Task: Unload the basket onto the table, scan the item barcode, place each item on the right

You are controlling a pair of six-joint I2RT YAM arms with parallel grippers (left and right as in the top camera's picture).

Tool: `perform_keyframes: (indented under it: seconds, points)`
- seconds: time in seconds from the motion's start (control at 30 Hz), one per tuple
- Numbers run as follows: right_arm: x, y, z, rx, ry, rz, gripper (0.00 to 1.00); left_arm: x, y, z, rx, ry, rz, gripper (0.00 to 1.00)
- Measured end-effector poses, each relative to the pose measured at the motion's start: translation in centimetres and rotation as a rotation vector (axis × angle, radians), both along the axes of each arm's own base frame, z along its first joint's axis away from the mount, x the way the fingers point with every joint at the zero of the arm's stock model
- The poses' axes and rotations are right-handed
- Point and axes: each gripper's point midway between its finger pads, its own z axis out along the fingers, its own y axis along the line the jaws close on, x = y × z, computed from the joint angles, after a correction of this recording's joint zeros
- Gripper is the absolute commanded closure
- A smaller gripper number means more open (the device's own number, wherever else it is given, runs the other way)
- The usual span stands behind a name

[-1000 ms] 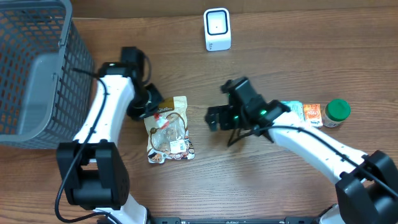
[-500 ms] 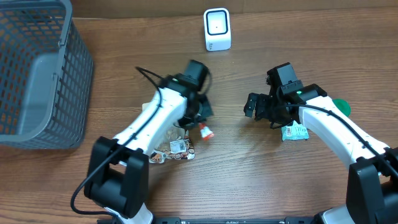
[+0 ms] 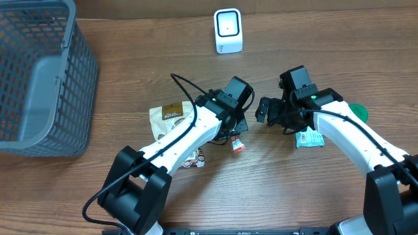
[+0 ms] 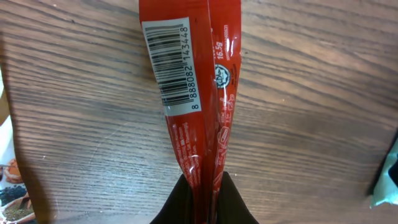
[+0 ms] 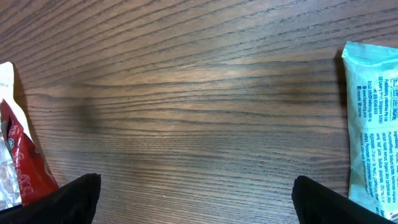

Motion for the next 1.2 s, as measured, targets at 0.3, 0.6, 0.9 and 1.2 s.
perform_keyframes:
  seconds: [0.3, 0.6, 0.9, 1.2]
  points:
    - [0.0, 0.0, 0.0, 0.0, 0.0, 0.0, 0.0, 0.0, 0.4, -1.7, 0.04, 0.025, 0.011, 0.96]
    - [0.0, 0.0, 0.0, 0.0, 0.0, 0.0, 0.0, 0.0, 0.4, -4.6, 0.072, 0.07, 0.011, 0.91]
    - [0.0, 0.0, 0.0, 0.0, -0.001, 0.0, 0.0, 0.2, 0.3, -5.0, 0.069, 0.071, 0.025, 0.5]
    - [0.0, 0.0, 0.0, 0.0, 0.0, 0.0, 0.0, 0.1, 0.3, -5.0, 0.068, 0.072, 0.032, 0.22]
